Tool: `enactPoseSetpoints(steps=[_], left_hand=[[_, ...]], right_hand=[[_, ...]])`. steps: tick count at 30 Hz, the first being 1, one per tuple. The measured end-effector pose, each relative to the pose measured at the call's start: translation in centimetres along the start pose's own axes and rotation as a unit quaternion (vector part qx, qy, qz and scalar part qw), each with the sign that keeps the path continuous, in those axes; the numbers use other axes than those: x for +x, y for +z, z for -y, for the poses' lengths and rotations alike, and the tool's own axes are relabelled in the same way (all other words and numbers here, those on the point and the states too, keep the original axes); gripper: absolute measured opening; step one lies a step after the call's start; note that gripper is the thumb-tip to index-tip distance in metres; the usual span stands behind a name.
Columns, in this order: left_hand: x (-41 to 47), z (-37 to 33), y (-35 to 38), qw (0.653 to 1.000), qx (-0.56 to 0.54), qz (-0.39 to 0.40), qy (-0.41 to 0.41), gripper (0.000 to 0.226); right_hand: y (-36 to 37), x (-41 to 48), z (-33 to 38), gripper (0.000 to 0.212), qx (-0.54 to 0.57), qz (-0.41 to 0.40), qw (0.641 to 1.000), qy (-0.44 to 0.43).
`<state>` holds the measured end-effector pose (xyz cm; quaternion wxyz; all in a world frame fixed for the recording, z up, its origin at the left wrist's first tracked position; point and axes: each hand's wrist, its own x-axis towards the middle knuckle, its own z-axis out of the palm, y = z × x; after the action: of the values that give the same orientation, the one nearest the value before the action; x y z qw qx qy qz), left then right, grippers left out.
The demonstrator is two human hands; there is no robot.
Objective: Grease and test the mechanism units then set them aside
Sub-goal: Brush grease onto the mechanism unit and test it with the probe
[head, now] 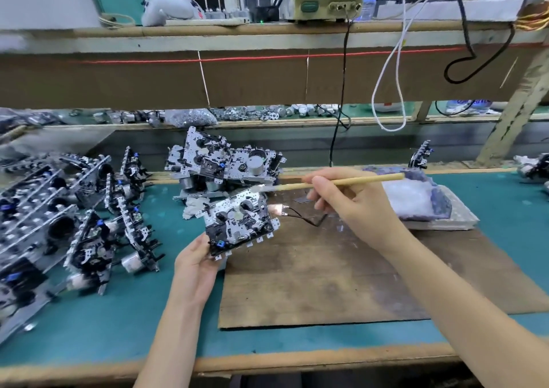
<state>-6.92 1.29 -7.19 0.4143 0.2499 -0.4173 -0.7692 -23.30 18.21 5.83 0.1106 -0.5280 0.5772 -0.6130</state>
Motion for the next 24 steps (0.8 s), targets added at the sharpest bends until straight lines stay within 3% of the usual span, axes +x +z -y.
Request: enactPoseSetpoints(steps=[5, 24], left_hand=[[-0.2, -0.2, 0.2, 1.000, 0.016, -0.008, -0.004, 0.027], [-0.5, -0.6, 0.6, 1.000, -0.005, -0.012, -0.001, 0.024]], right_hand=[[2.5, 0.4, -0.6, 0.020, -0.004, 0.065, 0.998, 0.003], [4.2, 1.6, -2.6, 0.013, -0.074, 0.111, 0.990, -0.042]])
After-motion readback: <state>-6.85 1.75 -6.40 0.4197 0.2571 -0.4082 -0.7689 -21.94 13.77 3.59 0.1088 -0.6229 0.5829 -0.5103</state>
